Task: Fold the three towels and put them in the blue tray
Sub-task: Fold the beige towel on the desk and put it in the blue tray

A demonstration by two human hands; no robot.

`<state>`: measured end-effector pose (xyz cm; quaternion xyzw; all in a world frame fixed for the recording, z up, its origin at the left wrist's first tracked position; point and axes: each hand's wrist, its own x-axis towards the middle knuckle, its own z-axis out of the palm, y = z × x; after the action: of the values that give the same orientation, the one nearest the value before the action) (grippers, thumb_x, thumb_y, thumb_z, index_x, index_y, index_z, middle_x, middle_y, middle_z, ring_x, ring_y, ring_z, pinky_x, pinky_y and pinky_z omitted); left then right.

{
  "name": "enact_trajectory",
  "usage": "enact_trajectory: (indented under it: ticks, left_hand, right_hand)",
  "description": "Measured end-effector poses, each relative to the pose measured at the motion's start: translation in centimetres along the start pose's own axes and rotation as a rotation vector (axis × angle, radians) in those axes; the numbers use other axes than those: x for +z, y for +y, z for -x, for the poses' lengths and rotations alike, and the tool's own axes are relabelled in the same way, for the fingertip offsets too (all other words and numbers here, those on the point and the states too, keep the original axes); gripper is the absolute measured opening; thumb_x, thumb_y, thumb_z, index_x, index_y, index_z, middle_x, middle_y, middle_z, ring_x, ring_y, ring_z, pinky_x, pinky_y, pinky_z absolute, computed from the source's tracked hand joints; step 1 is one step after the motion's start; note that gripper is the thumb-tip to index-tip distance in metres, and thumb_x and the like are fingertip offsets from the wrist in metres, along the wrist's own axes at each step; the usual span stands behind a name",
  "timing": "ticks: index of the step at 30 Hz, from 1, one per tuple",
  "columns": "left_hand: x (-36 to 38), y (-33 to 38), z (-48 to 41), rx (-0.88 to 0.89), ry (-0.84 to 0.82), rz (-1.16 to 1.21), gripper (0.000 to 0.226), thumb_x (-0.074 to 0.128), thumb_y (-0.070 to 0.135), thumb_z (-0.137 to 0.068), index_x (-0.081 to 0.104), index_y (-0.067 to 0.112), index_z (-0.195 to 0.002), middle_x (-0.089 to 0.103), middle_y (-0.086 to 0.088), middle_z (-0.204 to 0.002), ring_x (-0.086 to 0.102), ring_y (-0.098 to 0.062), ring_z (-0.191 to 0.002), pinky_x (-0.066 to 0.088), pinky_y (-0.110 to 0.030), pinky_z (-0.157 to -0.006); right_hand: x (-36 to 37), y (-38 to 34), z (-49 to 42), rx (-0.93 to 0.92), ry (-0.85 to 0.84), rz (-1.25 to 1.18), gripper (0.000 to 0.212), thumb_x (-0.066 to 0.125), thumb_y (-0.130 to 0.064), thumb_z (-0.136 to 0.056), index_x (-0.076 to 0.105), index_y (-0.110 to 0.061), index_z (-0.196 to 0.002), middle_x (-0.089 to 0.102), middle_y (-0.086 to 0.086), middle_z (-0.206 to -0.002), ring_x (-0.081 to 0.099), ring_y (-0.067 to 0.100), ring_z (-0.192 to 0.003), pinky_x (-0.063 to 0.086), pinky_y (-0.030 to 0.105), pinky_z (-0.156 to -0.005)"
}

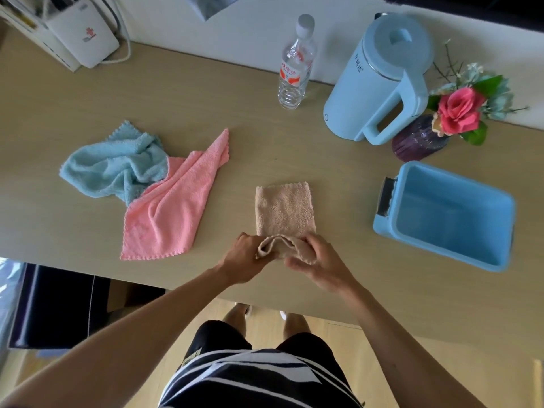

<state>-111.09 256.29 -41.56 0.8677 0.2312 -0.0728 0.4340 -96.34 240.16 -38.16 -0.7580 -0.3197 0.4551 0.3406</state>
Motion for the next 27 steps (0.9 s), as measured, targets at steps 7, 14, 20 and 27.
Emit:
enact_trajectory:
  ticks: [7,14,20,27]
  left_hand:
    - [-2.3,0.5,-3.1,-0.238,0.095,0.163,0.036,0.067,0.035,-0.089,0.051,0.013,-0.065,0.051,0.001,-0.057,0.044,-0.017,-0.053,0.031,-0.031,-0.051]
    - [-2.8,0.2,-6.1,-0.338,0.183,0.234,0.034,0.062,0.038,-0.089,0.061,0.006,-0.081,0.071,-0.013,-0.075,0.066,-0.033,-0.069,0.052,-0.043,-0.057]
    - [-2.2,0.2,-6.8,-0.361,0.22,0.261,0.024,0.06,0.035,-0.092,0.053,0.013,-0.084,0.069,-0.005,-0.076,0.066,-0.029,-0.069,0.047,-0.035,-0.053]
    - [-2.1,0.2,-6.8,-0.374,0.235,0.295,0.043,0.066,0.02,-0.085,0.045,0.017,-0.122,0.074,-0.008,-0.102,0.07,-0.028,-0.083,0.059,-0.044,-0.068]
  right_hand:
    - [-1.9,-0.5,-3.1,0.015,0.181,-0.039,0.036,0.081,-0.022,-0.081,0.062,-0.017,-0.111,0.068,-0.007,-0.098,0.064,-0.001,-0.084,0.05,0.018,-0.069]
    - [-3.3,-0.1,-6.7,0.117,0.226,-0.031,0.08,0.084,-0.028,-0.077,0.039,-0.02,-0.144,0.06,-0.007,-0.122,0.059,0.006,-0.107,0.042,0.009,-0.082]
    - [-3.1,0.5,-8.7,0.128,0.345,0.061,0.059,0.066,-0.013,-0.091,0.039,-0.019,-0.144,0.069,0.005,-0.099,0.069,0.025,-0.085,0.057,0.038,-0.068]
    - [-3.0,0.0,-9.4,0.109,0.237,-0.068,0.108,0.081,-0.019,-0.081,0.006,-0.024,-0.159,0.058,-0.021,-0.105,0.06,-0.008,-0.09,0.047,0.007,-0.075]
